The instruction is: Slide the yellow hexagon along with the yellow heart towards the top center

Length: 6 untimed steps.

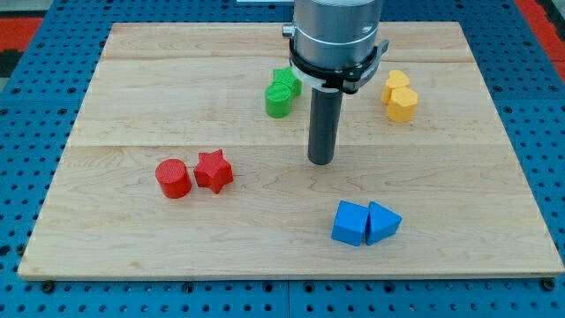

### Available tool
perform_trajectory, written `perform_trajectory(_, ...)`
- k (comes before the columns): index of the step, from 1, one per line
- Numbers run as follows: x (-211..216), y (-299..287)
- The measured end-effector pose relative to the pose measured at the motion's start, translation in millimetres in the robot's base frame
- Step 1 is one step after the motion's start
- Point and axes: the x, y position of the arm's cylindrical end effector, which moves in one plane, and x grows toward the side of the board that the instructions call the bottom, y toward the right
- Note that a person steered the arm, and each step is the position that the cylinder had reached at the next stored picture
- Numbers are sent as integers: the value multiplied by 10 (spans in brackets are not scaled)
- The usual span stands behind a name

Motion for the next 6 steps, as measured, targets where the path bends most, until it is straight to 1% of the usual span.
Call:
perform_trajectory(1,3,0)
perform_trajectory(2,-53,493)
perform_trajectory(3,-556,1404)
perform_trajectory(4,-954,998)
perform_trajectory(5,-1287,877)
perform_trajectory(6,-1369,1517)
